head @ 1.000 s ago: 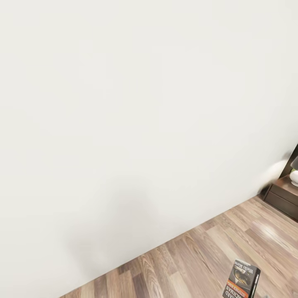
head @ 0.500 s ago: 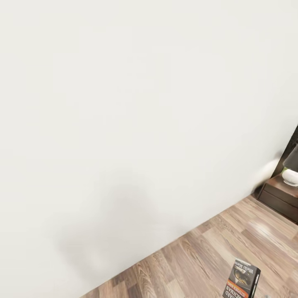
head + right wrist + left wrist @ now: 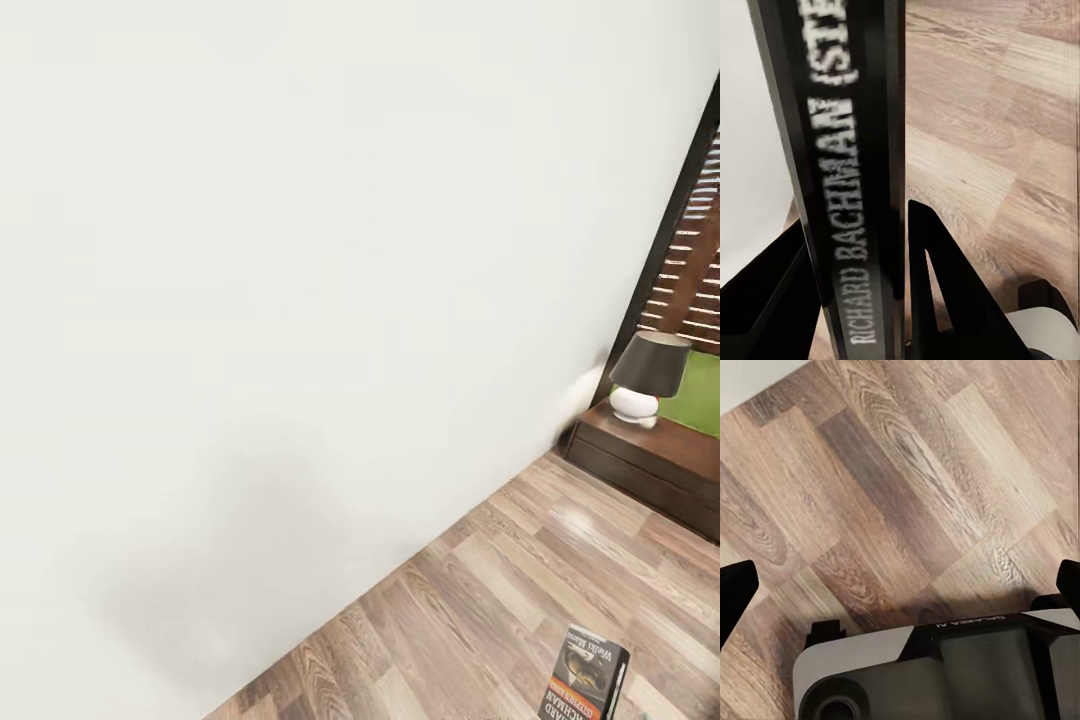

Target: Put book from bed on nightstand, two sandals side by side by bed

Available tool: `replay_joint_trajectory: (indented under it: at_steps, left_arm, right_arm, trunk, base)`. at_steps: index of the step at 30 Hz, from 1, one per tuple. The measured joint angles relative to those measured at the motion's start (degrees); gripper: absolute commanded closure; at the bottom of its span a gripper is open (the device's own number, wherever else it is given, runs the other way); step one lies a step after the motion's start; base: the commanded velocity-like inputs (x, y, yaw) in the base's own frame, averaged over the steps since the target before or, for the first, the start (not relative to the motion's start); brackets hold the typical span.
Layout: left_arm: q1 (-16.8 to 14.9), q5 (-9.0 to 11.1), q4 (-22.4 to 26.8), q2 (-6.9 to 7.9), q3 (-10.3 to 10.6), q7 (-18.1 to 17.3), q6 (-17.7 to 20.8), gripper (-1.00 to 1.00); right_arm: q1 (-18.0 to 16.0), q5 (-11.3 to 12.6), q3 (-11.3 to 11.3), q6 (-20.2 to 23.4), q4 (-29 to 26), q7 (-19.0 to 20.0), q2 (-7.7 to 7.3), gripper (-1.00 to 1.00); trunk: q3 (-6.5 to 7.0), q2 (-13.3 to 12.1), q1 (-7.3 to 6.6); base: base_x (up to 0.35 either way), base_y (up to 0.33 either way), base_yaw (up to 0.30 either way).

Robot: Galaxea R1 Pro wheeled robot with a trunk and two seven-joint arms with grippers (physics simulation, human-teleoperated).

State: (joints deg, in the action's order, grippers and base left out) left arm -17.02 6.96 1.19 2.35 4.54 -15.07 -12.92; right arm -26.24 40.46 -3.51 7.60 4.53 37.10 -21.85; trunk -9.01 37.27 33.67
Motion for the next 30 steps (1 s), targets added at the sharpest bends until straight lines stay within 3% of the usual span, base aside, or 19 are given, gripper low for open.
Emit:
replay_joint_trajectory:
  at_steps: [5, 17, 30]
  left_arm:
    - [0.0, 0.0, 0.0, 0.0, 0.0, 0.0, 0.0, -1.0]
    - [0.0, 0.0, 0.0, 0.01, 0.0, 0.0, 0.0, -1.0]
    - [0.0, 0.0, 0.0, 0.0, 0.0, 0.0, 0.0, -1.0]
  right_arm:
    - [0.0, 0.0, 0.1, 0.0, 0.0, 0.0, 0.0, 1.0]
    - [0.0, 0.0, 0.0, 0.0, 0.0, 0.0, 0.04, 1.0]
    - [0.0, 0.0, 0.0, 0.0, 0.0, 0.0, 0.01, 1.0]
  trunk:
    - [0.0, 0.0, -0.02]
    - [0.0, 0.0, -0.02]
    - [0.0, 0.0, 0.01]
  base:
    - [0.209, 0.132, -0.228]
    - [0.246, 0.161, -0.023]
    - [0.02, 0.014, -0.251]
